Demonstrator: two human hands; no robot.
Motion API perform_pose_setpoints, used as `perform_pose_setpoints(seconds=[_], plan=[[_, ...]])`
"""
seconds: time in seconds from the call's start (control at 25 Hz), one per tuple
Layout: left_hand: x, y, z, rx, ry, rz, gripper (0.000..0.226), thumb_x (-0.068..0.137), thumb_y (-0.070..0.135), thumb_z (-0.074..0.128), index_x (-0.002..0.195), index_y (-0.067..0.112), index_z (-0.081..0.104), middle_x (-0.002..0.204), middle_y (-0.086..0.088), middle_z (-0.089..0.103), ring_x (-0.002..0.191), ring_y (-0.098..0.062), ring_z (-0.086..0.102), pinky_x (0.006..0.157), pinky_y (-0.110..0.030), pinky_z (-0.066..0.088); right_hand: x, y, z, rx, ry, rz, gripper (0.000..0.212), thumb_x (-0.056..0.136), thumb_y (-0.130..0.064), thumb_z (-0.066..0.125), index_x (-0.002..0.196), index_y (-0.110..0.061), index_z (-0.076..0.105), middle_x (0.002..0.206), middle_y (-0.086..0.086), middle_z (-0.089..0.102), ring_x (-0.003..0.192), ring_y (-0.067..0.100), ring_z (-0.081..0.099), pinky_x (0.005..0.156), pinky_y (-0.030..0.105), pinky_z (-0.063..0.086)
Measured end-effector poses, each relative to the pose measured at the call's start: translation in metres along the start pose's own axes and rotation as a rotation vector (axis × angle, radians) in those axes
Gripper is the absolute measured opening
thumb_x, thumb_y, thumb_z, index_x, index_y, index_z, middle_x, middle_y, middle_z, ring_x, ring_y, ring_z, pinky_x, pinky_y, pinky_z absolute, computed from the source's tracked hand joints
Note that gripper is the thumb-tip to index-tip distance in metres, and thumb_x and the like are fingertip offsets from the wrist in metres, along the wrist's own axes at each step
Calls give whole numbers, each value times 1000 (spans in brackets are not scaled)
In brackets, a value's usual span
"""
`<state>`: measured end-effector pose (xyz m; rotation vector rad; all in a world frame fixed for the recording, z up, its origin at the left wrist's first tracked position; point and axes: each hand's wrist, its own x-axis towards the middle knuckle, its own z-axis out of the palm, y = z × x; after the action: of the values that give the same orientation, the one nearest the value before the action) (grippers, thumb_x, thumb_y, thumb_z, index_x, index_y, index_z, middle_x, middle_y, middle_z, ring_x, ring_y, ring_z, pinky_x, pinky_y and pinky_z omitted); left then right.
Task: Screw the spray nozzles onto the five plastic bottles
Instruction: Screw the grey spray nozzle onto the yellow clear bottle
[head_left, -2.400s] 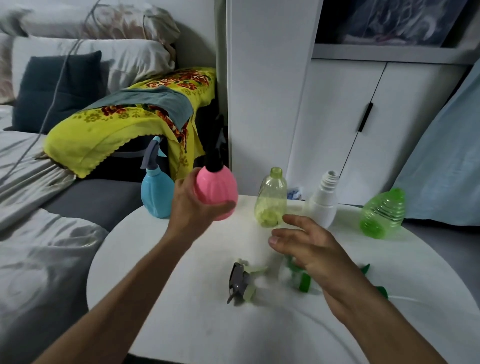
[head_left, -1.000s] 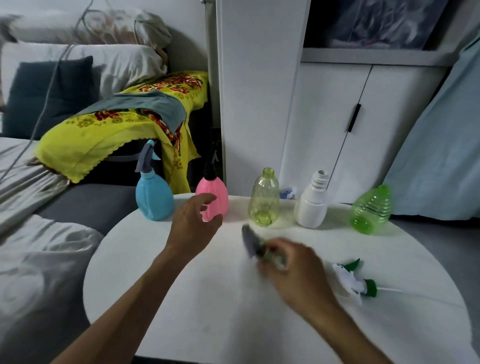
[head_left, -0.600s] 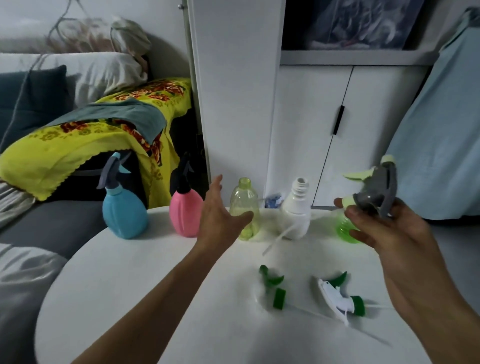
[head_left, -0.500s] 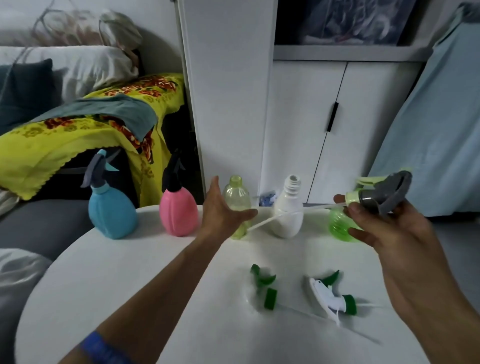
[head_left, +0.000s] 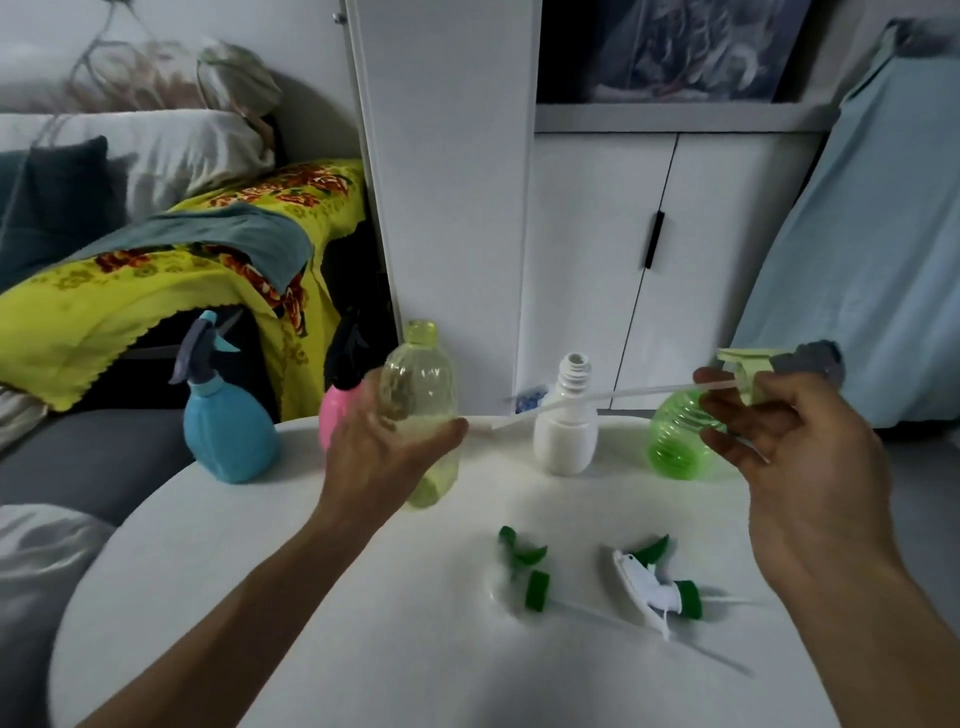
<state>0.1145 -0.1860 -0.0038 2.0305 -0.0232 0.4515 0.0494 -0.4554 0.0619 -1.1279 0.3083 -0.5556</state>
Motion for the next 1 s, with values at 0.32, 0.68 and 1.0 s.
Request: perform_pose_setpoints(seconds=[0.32, 0.68, 1.0], plan=[[-62, -6, -66, 446, 16, 263, 85, 52, 34, 93, 127, 23, 54, 101, 10, 63, 84, -14, 57, 70, -27, 44, -17, 11, 8, -23, -152, -18, 16, 85, -18, 52, 85, -20, 69, 98, 10, 76, 81, 17, 68, 74, 32, 50], [-64, -13, -79, 652, -3, 367, 85, 47, 33, 91, 123, 16, 59, 104, -6, 72, 84, -32, 65, 75, -39, 51, -30, 21, 22, 52, -252, -145, 18, 85, -12, 51, 98, -16, 64, 102, 15, 73, 96, 29, 63, 71, 29, 51], [-63, -13, -71, 696, -43, 359, 87, 47, 37, 90, 125, 16, 57, 105, -8, 71, 84, -32, 65, 78, -41, 52, -27, 22, 19, 42, -250, -181, 19, 83, -15, 54, 101, -17, 61, 116, 27, 66, 100, 32, 64, 72, 30, 51]])
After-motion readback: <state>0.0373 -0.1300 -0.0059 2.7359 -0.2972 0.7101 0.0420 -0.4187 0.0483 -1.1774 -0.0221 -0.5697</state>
